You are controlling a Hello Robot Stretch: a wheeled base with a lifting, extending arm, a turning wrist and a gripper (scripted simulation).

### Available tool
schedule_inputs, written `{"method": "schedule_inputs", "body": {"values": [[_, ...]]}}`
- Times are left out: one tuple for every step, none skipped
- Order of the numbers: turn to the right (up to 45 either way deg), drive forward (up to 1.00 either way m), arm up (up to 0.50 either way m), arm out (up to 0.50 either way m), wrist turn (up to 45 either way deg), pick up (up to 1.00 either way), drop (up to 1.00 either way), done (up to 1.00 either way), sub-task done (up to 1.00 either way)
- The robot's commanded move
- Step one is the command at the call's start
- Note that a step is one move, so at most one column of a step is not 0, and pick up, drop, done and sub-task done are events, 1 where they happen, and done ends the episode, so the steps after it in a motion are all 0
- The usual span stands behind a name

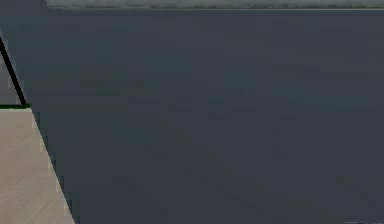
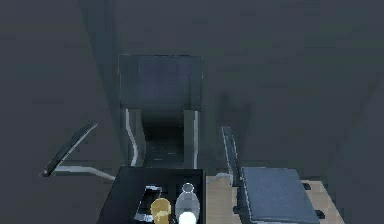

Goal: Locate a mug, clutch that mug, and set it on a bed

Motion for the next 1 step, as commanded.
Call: {"method": "schedule_inputs", "body": {"values": [[0.0,0.0,0.0,0.0,0.0,1.0,0.0,0.0,0.0]]}}
